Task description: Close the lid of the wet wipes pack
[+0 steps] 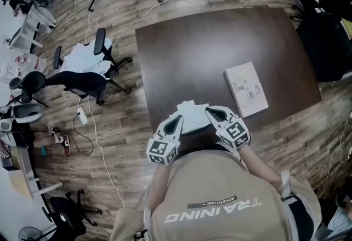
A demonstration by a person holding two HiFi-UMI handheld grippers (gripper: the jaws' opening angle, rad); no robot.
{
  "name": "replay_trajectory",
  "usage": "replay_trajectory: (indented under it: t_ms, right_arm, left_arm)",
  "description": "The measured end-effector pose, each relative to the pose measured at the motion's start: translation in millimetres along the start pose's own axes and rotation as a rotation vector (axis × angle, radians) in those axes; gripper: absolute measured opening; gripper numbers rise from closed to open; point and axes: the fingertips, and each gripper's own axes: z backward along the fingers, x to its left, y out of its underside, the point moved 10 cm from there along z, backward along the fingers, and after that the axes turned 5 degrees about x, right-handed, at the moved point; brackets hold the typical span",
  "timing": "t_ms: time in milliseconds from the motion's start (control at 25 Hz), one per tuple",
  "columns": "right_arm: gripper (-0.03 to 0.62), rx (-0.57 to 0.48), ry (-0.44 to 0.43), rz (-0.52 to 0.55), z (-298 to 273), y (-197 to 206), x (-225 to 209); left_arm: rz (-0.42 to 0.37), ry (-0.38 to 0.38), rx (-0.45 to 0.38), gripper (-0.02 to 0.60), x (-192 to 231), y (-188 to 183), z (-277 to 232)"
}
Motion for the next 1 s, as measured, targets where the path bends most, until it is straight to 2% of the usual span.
replay_trajectory:
  t_ms: [240,360,520,720,1000]
  right_arm:
    - [0.017,0.029,0.036,-0.007,-30,-8,-5]
    - [0.017,0.040,0.021,-0.019,-45,-13,-9]
    - [0.017,0.098,-0.028,-0.028,-70,-13,-25]
    - [0.017,0.197,-0.111,-0.062,-99,4,-44]
    - [0.018,0.296,-0.224,-0.114,-126,24,-61]
  left_arm:
    - [-0.009,0.007,0.019,0.011,35,7,4]
    - [-0.025,0.028,0.041,0.011,41,5,2]
    - [0.003,0.007,0.063,0.011,47,3,-11]
    - [0.094,-0.030,0.105,0.011,50,12,-24]
    - [0.137,-0.088,0.174,0.011,52,24,-30]
